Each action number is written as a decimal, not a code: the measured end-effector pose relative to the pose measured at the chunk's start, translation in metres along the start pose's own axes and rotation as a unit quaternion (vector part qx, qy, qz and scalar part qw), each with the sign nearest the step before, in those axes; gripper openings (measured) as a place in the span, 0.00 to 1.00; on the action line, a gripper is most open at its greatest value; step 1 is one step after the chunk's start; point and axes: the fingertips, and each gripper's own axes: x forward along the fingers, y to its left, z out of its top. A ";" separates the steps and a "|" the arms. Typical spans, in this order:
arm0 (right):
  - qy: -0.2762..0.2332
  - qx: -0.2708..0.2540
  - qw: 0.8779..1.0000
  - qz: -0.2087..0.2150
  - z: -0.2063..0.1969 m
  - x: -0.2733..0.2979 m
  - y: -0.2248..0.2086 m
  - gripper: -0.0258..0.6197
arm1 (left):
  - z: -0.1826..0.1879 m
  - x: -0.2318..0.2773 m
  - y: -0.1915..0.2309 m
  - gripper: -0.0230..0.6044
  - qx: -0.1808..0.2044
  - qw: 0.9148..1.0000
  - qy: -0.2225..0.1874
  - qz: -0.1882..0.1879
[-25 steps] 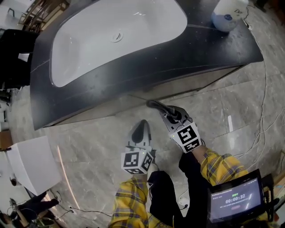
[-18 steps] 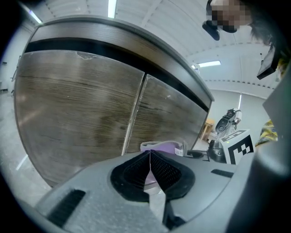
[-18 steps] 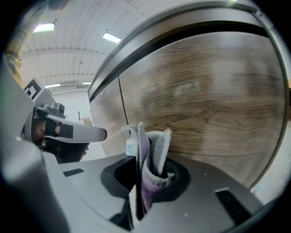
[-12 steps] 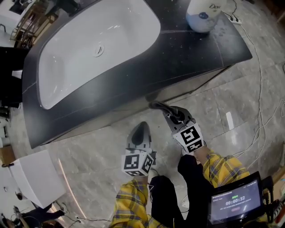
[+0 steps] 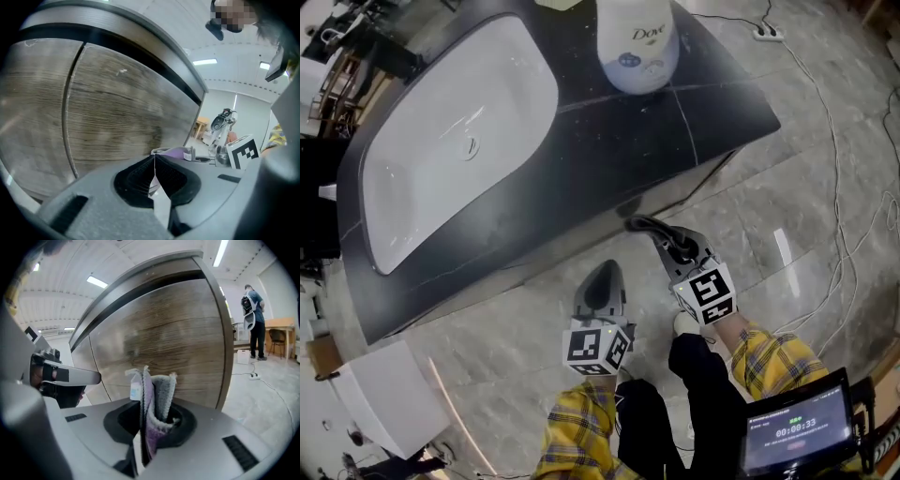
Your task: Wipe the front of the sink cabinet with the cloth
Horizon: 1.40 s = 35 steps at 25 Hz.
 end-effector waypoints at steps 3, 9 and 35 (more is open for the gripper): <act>-0.001 0.008 1.000 -0.007 0.000 -0.008 -0.020 0.11 | 0.000 0.014 -0.016 0.05 0.003 1.000 0.007 -0.008; -0.007 0.017 0.999 -0.035 0.002 -0.020 -0.066 0.11 | 0.007 0.044 -0.046 0.05 0.013 0.999 0.013 -0.034; -0.002 0.053 0.991 -0.125 0.007 -0.080 -0.134 0.11 | 0.028 0.082 -0.123 0.05 0.043 0.992 0.034 -0.117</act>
